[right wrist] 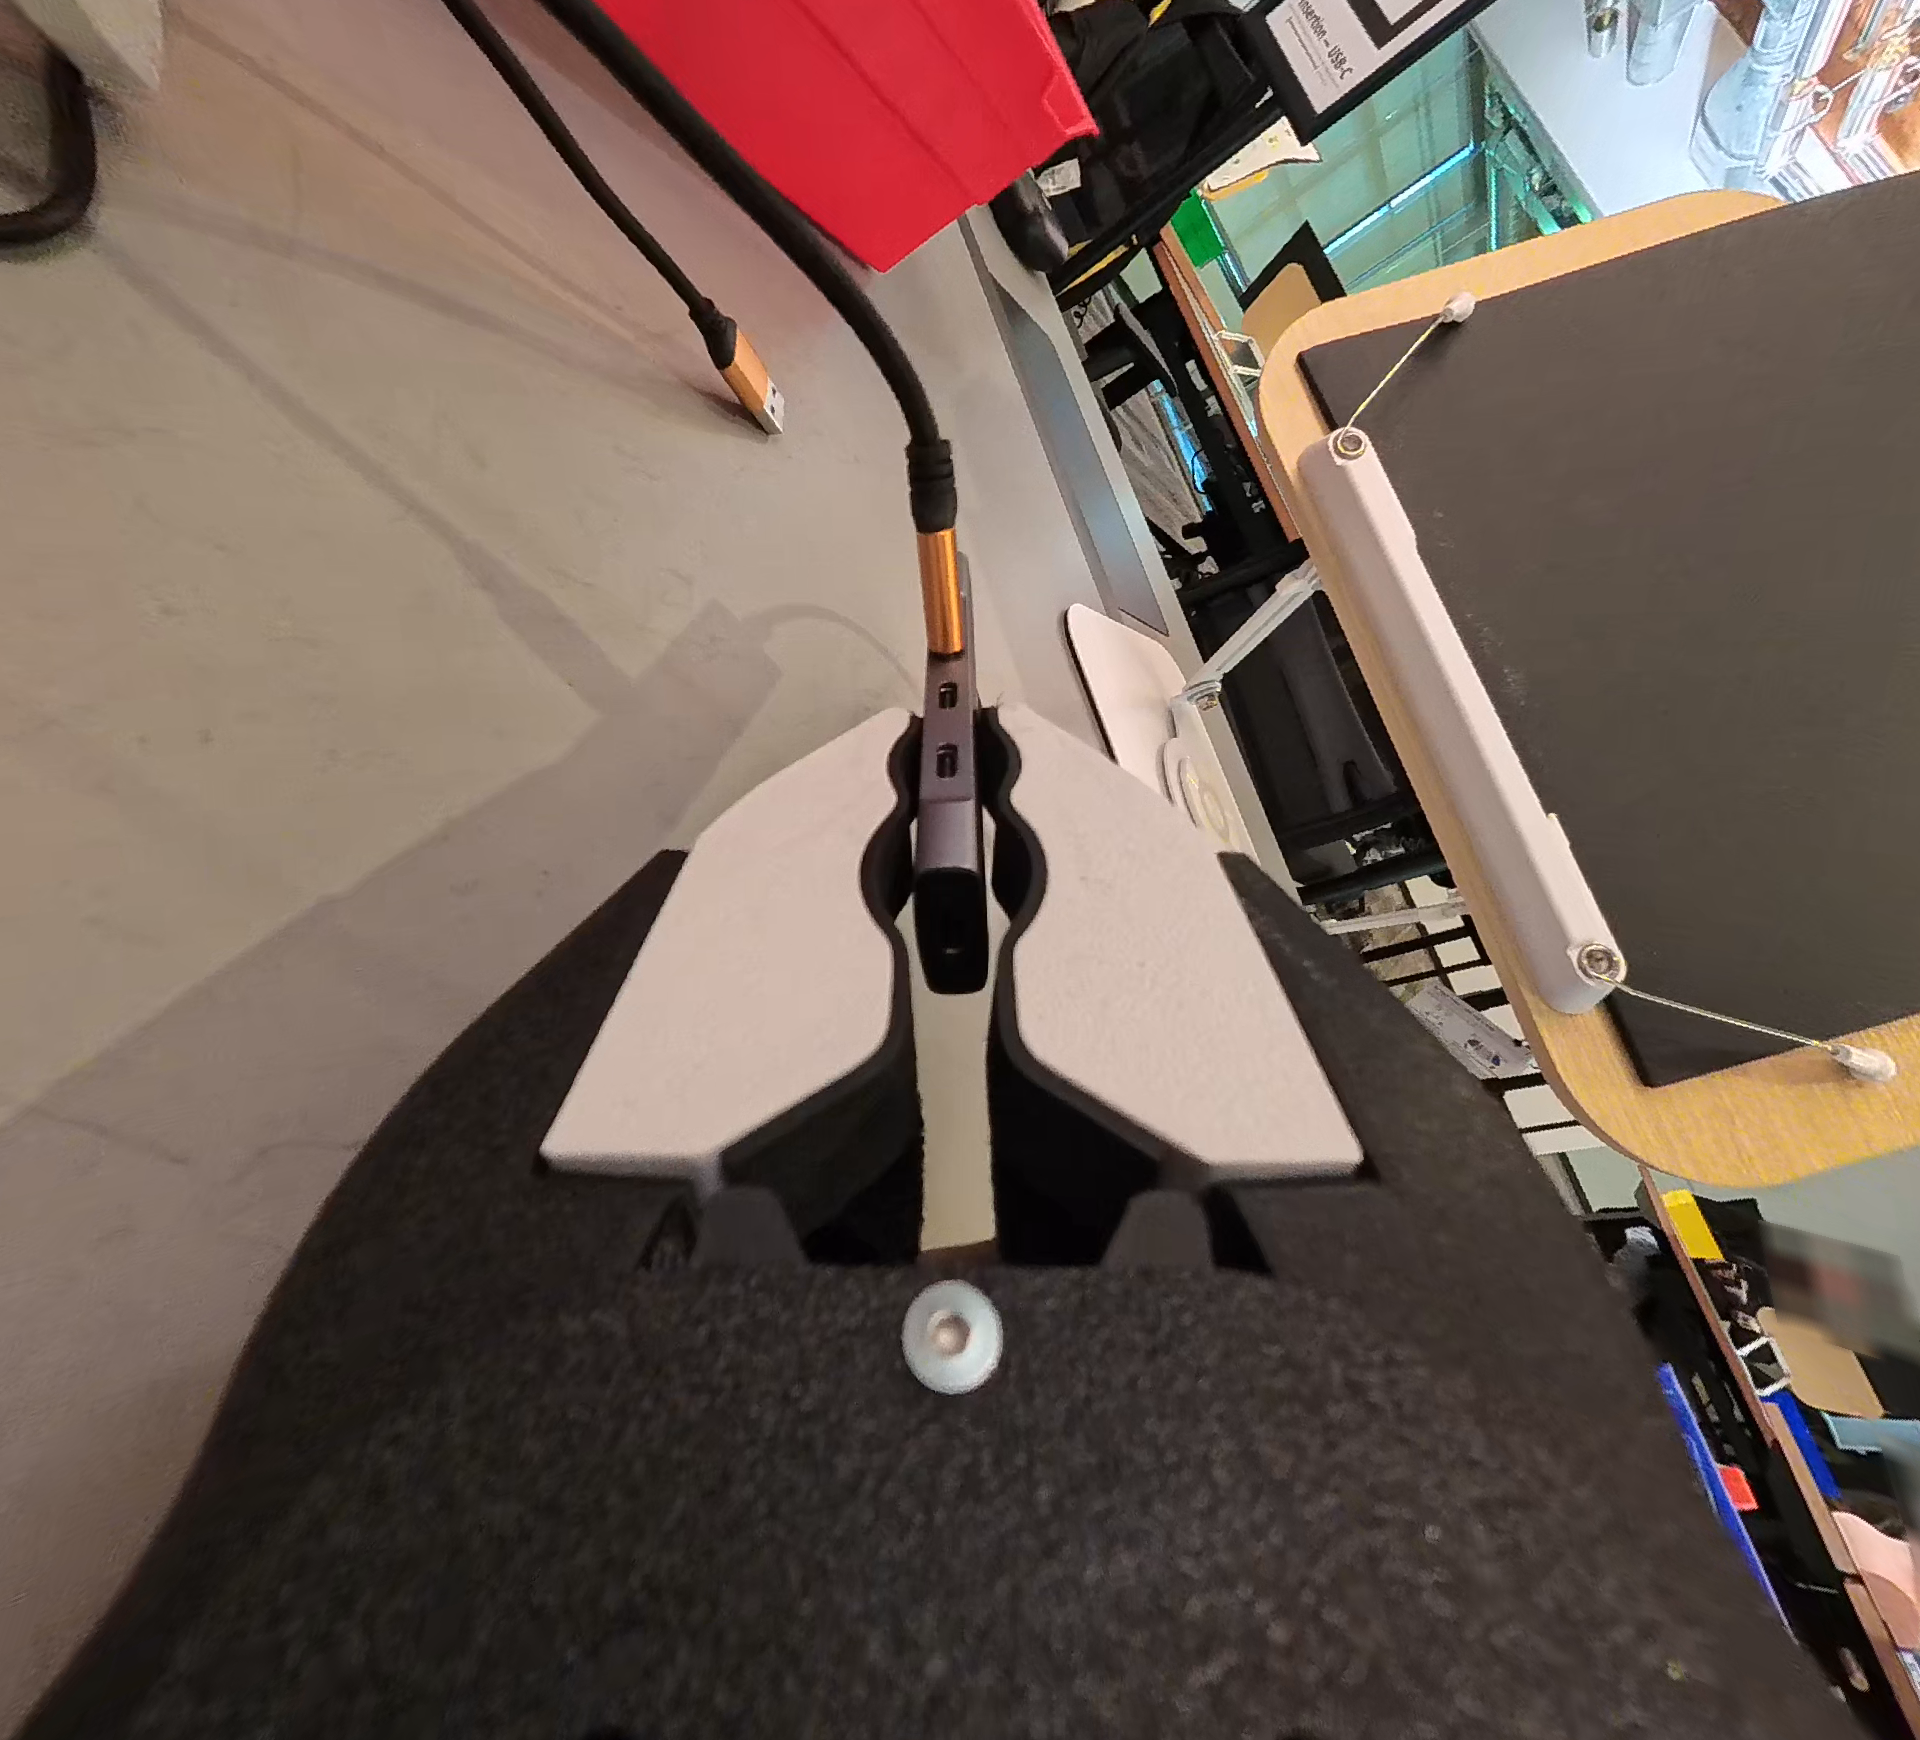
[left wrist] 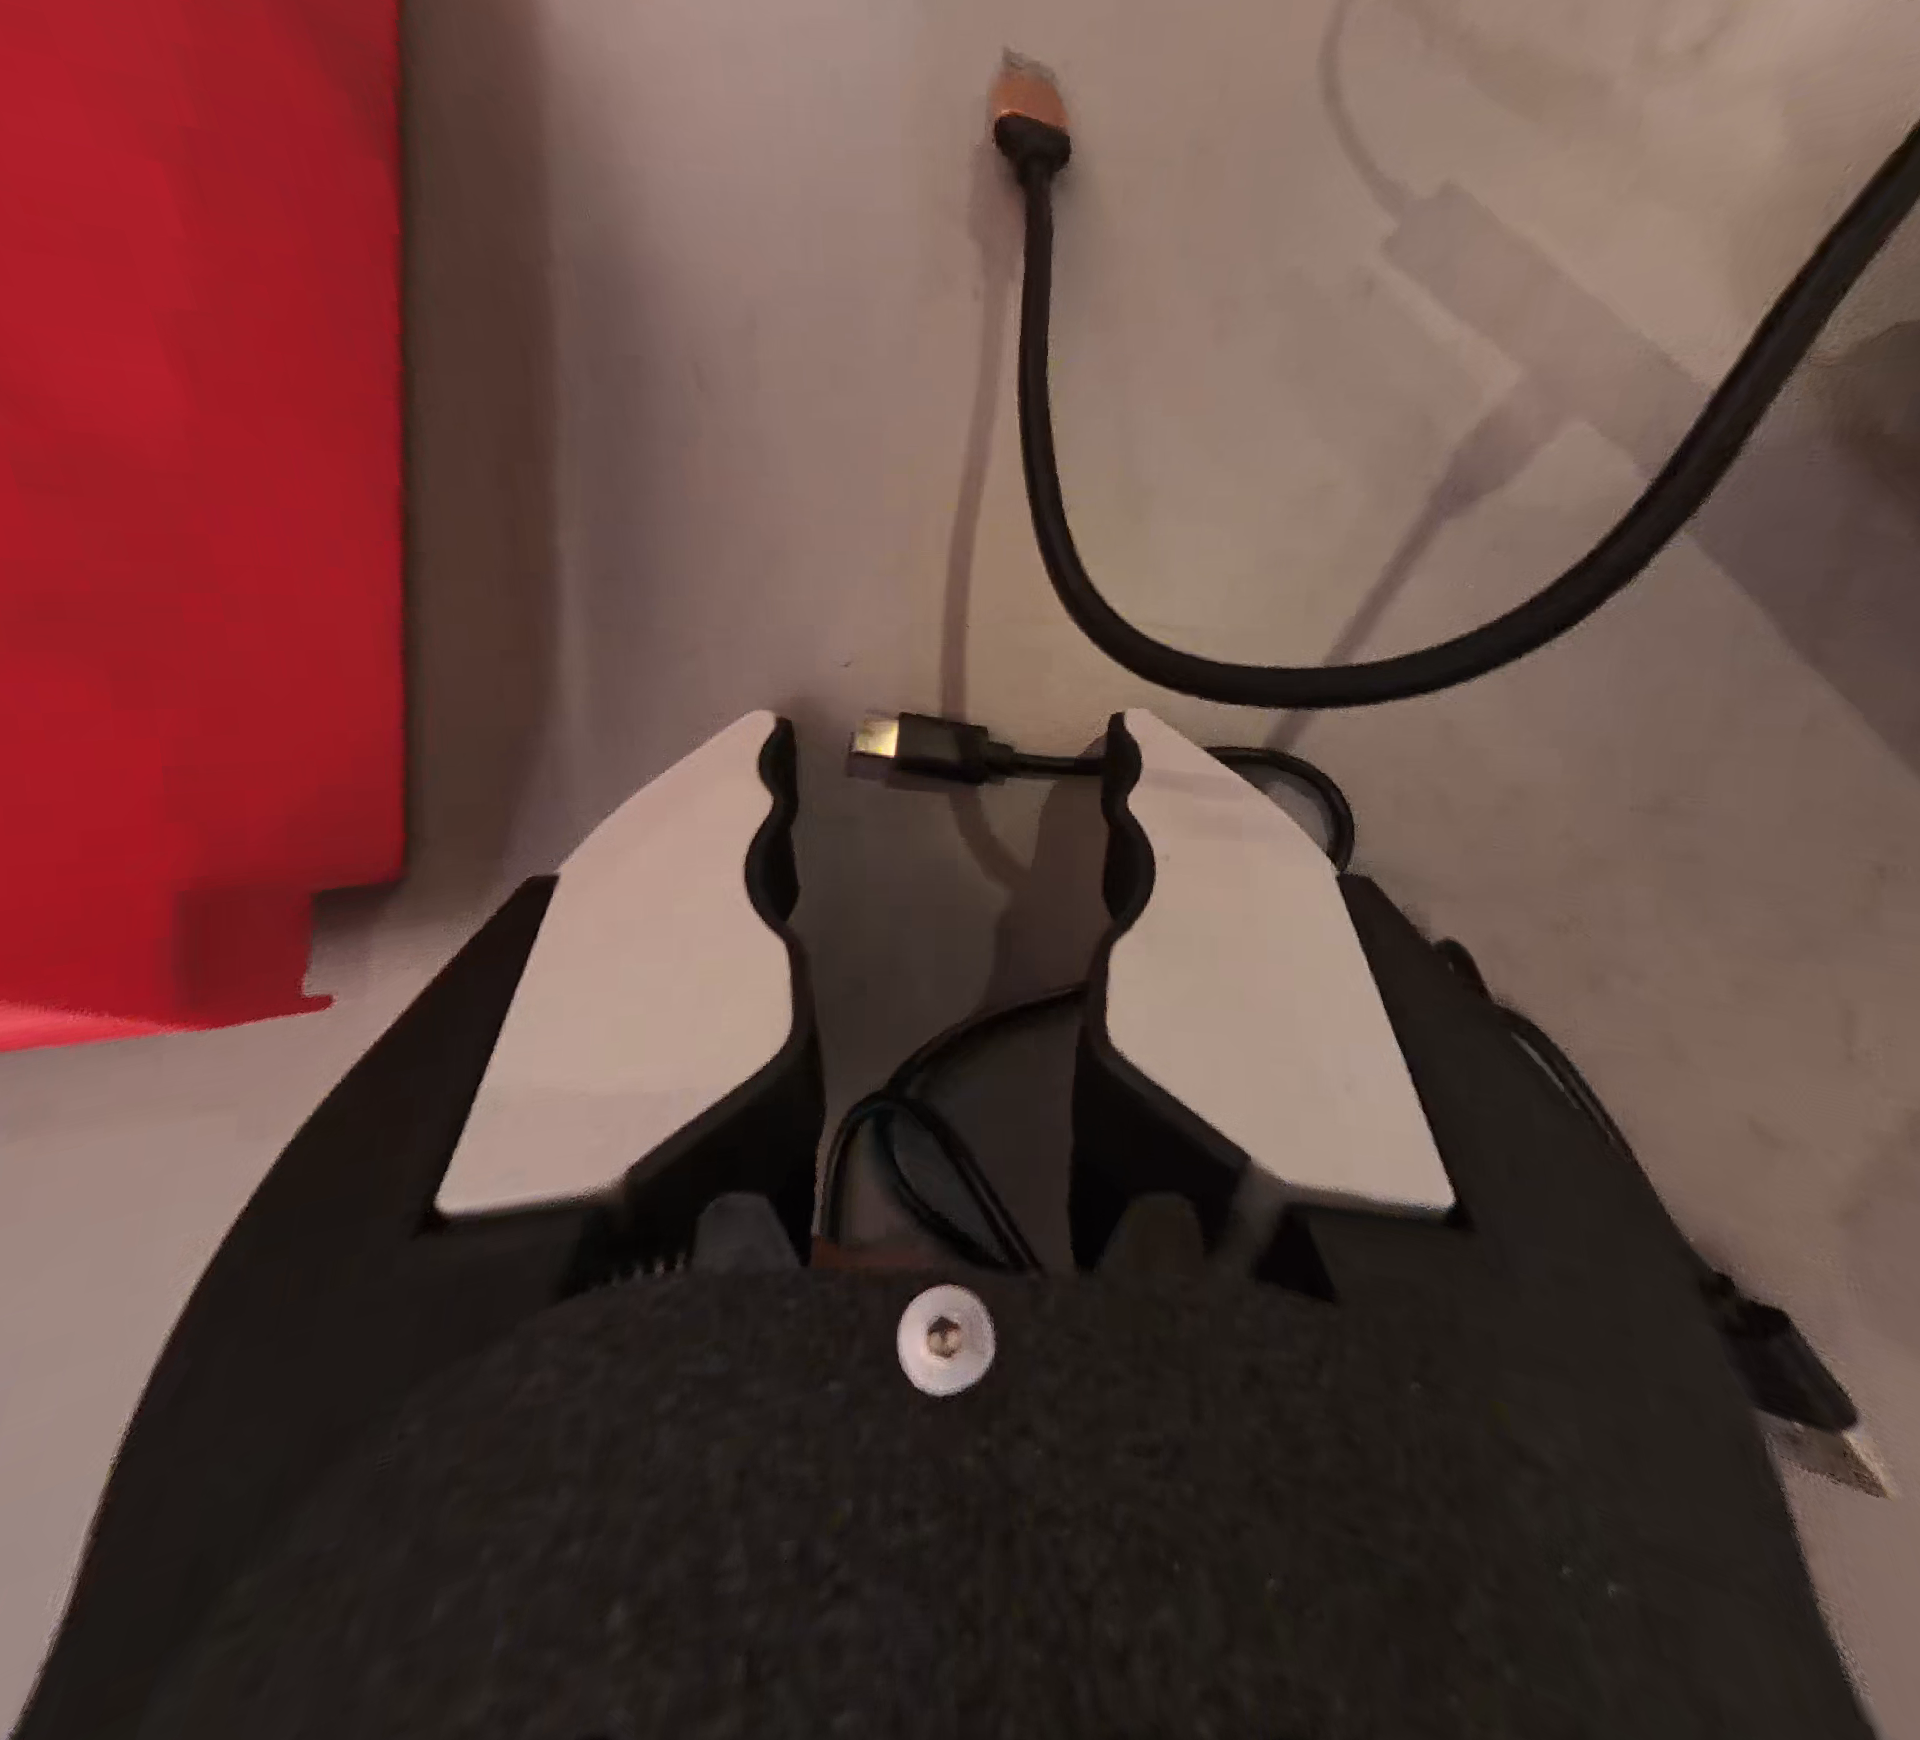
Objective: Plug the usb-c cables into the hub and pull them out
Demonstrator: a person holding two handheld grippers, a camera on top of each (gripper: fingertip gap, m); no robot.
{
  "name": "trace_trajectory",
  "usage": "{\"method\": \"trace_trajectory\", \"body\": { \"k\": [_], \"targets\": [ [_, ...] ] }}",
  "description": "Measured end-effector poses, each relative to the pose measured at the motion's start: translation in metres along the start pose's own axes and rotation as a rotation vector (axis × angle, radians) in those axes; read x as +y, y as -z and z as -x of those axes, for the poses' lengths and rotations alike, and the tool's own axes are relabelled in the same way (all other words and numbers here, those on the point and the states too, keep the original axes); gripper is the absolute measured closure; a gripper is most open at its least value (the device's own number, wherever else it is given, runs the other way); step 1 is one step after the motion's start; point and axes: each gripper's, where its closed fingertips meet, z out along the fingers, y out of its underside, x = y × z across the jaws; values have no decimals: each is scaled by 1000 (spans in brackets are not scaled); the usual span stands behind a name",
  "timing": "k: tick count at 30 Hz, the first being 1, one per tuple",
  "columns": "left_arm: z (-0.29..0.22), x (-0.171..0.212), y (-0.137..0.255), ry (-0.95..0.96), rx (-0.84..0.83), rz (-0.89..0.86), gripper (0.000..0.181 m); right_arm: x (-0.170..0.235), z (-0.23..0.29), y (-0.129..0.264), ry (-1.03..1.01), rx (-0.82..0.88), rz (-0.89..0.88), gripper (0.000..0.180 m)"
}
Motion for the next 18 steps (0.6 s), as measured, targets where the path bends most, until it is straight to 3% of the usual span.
{"method": "trace_trajectory", "body": {
  "k": [3, 6, 8, 14, 18],
  "targets": [
    [-3, -1, -1, -51, 10, -21, 129, 0, 1, 0, 2, -3, 0, 171],
    [-13, -1, -1, -130, 79, -40, 153, 0, 1, -1, 5, -6, 3, 170],
    [-15, -1, -1, -168, 99, -36, 157, 0, 1, -1, 6, -5, 3, 170],
    [-14, -14, -1, -427, 168, -21, 158, 0, -1, 1, -7, 3, 0, 170],
    [-17, -46, 31, -687, 181, -143, 158, 2, -5, 1, -27, 16, 4, 170]
  ]
}}
